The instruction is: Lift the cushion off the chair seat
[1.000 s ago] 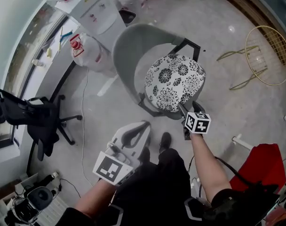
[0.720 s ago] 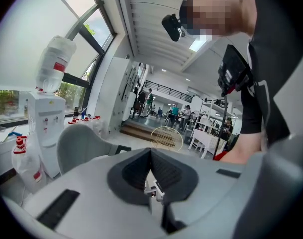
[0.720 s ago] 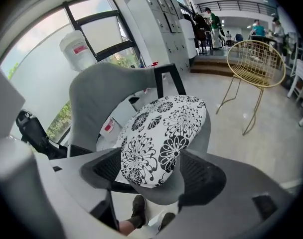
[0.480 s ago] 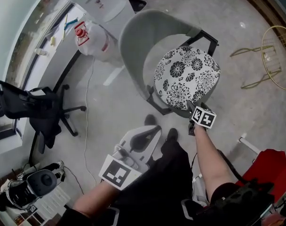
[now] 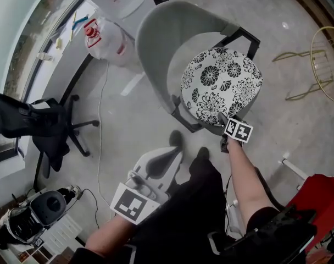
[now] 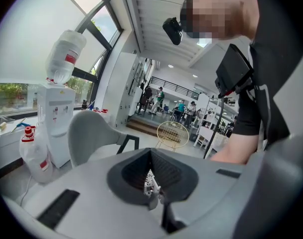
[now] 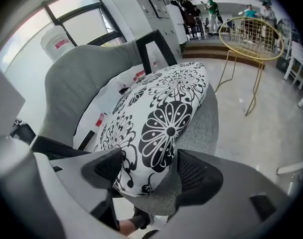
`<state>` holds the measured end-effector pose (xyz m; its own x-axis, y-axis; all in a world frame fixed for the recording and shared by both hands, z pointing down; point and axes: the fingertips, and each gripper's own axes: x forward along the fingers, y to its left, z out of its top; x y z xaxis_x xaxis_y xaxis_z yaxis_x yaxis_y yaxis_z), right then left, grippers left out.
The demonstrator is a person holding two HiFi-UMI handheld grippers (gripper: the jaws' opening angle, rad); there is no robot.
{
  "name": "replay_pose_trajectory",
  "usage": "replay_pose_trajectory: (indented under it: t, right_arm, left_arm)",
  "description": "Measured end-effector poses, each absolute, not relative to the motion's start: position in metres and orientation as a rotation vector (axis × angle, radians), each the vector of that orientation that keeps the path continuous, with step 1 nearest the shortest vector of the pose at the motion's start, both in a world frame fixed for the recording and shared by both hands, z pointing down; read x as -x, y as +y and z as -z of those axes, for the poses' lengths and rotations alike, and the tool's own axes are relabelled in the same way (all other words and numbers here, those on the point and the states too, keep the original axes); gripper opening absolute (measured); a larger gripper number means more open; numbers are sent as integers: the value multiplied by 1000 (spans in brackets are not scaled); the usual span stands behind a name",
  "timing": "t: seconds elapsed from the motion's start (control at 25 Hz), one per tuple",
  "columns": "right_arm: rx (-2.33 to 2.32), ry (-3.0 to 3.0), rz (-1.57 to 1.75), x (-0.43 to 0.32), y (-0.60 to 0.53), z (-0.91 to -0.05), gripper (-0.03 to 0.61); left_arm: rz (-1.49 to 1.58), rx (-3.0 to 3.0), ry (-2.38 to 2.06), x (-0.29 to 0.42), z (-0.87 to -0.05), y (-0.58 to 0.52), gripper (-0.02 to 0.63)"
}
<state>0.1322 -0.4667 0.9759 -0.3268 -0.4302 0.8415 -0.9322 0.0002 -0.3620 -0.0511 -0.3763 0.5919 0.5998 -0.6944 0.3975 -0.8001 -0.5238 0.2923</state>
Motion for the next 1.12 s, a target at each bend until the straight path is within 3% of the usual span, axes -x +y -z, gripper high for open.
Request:
replay_pose_trajectory:
  t: [0.08,0.28,0.44,0.8,1.12]
  right_arm:
    - [-1401,-1765,-1313,-132,-465,-980,335]
    - [-1402,-1786,-1304,-126,-468,-975,193]
    - [-1415,-1805,-1267,-122,-471,-960,137]
    - [-1388,-1914,-1214,-111,-475,-907,77]
    - [-1372,-1962,-1127,-120,-468,-856,64]
  left_arm:
    - [-319,-2379,-1197,53,-594,-375,6]
    - [-327,-2379,-1186,53,-593,-371,6]
    - [-321,-2389,-1181,53,-588,-369,6]
    - [-298,-2431,-1159,44,-556,-371,6]
    - [-274,-2491,-1141,28,-525,-372,6]
